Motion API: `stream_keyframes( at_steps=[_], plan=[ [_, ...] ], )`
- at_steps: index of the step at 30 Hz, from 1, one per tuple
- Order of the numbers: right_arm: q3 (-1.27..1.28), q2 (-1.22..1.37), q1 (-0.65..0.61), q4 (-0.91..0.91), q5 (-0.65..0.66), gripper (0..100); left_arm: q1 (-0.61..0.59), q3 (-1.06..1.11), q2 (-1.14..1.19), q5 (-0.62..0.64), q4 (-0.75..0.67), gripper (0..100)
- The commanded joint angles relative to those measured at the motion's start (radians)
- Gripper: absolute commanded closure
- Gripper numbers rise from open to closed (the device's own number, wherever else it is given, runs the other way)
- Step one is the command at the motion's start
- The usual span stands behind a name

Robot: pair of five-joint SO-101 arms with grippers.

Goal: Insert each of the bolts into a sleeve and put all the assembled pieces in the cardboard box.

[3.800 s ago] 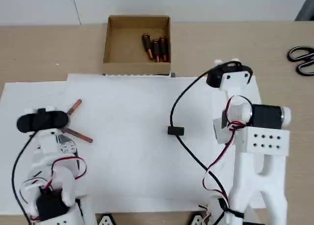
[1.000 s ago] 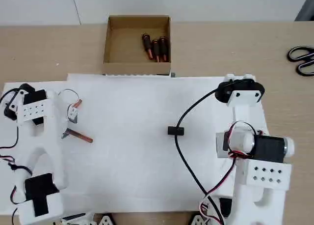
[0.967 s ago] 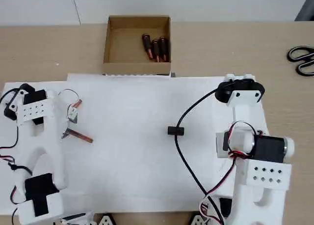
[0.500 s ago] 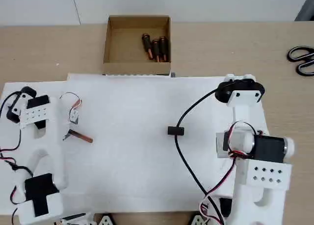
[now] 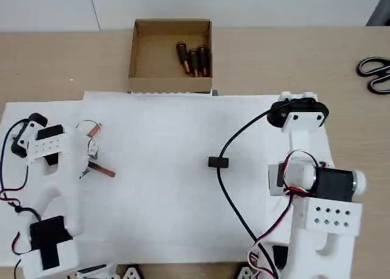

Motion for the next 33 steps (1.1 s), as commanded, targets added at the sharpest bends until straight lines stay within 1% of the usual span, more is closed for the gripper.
stream_keyframes(
  at_steps=[1,6,12,14,16,21,24,28,33],
  plan=[
    [-0.003,-0.018,0.005,-0.005,-0.012,98.8,-0.052,0.016,-0.003,-0.005,-0.058,100],
    [-0.003,-0.018,0.005,-0.005,-0.012,98.8,-0.057,0.081,-0.003,-0.008,-0.109,99],
    [-0.003,-0.019,0.004,-0.005,-0.012,98.8,-0.054,0.053,-0.015,-0.02,-0.089,99],
    [-0.008,-0.021,0.004,-0.005,-0.012,98.8,-0.054,-0.019,-0.015,-0.058,-0.015,99],
    [-0.012,-0.021,0.004,-0.004,-0.012,98.8,-0.037,-0.113,-0.015,-0.083,0.091,99],
    [-0.068,-0.021,0.004,0.004,-0.011,98.8,0.049,-0.389,-0.015,-0.17,0.4,99],
    [-0.129,-0.021,0.004,0.004,-0.009,98.8,0.11,-0.539,-0.017,-0.216,0.531,99],
    [-0.187,-0.021,0.004,0.004,-0.006,98.8,0.173,-0.719,-0.017,-0.272,0.632,99],
    [-0.199,-0.021,0.004,0.004,-0.003,98.8,0.21,-0.868,-0.032,-0.376,0.651,99]
  ],
)
